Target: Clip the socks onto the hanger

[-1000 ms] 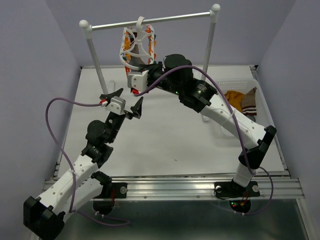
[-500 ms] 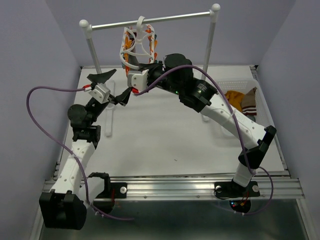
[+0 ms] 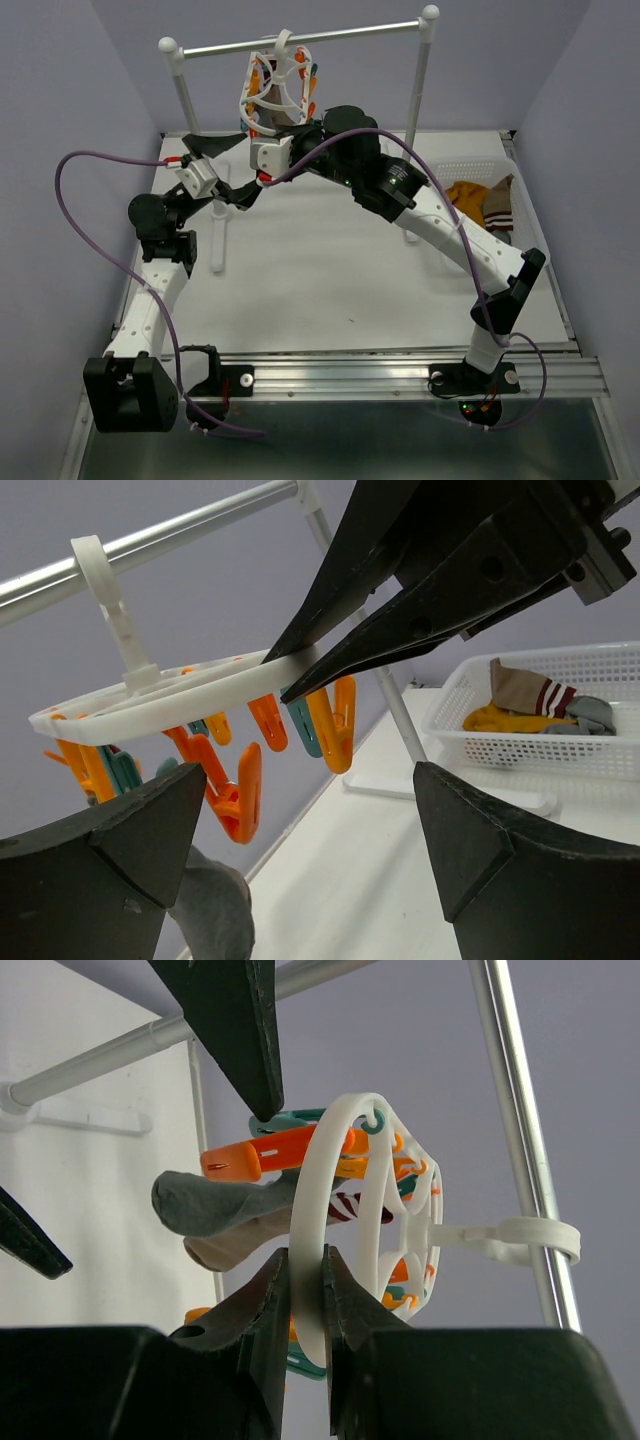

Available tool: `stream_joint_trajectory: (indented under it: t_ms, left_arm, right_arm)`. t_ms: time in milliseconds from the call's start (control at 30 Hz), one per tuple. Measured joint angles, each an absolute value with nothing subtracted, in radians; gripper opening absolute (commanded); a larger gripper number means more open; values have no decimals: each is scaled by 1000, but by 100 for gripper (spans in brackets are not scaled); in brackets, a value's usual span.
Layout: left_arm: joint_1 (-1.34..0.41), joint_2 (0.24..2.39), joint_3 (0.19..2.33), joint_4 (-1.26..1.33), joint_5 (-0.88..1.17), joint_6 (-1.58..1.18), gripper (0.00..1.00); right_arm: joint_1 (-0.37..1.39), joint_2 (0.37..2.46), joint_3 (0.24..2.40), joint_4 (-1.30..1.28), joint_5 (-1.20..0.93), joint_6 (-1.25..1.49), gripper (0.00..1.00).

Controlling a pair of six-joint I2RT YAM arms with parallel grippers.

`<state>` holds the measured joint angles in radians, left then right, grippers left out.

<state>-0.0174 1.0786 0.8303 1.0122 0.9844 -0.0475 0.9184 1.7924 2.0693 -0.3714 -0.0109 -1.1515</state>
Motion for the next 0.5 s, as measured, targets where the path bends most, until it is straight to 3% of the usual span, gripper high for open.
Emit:
stream_joint_trajectory:
  t_ms: [500]
  left_arm:
    - [-7, 1166, 897, 1028, 1005, -77, 98]
  right_arm:
    - [918, 1793, 2080, -374, -11, -1143, 1]
